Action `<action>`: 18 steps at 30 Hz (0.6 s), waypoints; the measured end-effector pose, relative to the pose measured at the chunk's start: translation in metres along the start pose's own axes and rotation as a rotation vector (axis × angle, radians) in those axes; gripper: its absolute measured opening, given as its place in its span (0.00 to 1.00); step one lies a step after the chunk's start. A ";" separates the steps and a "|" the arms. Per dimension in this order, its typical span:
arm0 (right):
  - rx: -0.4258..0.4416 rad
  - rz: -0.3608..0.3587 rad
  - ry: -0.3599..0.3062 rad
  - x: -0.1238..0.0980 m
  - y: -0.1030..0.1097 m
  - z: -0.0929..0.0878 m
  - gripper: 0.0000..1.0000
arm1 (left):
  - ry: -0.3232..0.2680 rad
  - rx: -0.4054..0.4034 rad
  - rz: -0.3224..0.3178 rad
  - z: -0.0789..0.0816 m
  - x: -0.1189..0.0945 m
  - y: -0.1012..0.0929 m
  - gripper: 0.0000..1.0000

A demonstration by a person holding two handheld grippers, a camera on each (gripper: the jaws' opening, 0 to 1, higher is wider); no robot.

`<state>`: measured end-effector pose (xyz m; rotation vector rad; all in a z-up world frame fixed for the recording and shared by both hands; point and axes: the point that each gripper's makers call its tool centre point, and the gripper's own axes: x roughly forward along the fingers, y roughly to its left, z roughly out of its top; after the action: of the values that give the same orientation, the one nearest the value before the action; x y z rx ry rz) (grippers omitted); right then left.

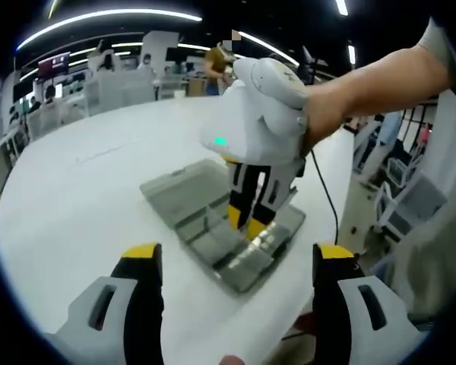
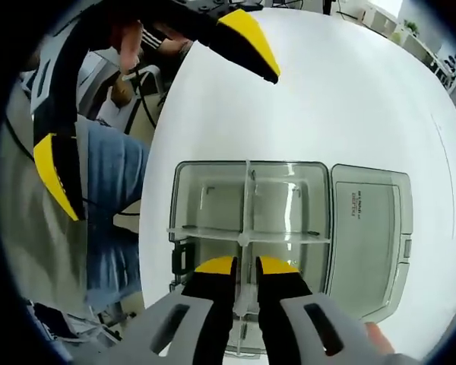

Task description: Insert the divider into the dual guide fixture by aligning both edges with the guide slots and pushing it downward to the bottom, including one-sided entry, uneven engagement, binding, and posture correction.

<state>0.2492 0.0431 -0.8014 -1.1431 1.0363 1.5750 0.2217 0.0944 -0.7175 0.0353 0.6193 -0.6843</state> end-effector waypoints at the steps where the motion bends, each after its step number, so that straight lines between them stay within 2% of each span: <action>1: -0.001 0.000 -0.001 0.000 0.000 0.000 0.07 | 0.003 -0.001 0.000 -0.001 0.000 0.000 0.79; 12: 0.035 -0.016 -0.054 -0.003 -0.003 -0.002 0.18 | 0.026 -0.003 -0.012 -0.008 0.003 0.001 0.79; 18: 0.104 -0.034 -0.156 -0.008 -0.005 0.003 0.23 | 0.038 -0.008 -0.016 -0.012 0.006 0.001 0.79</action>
<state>0.2548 0.0452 -0.7932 -0.9478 0.9789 1.5395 0.2196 0.0944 -0.7312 0.0361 0.6591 -0.6984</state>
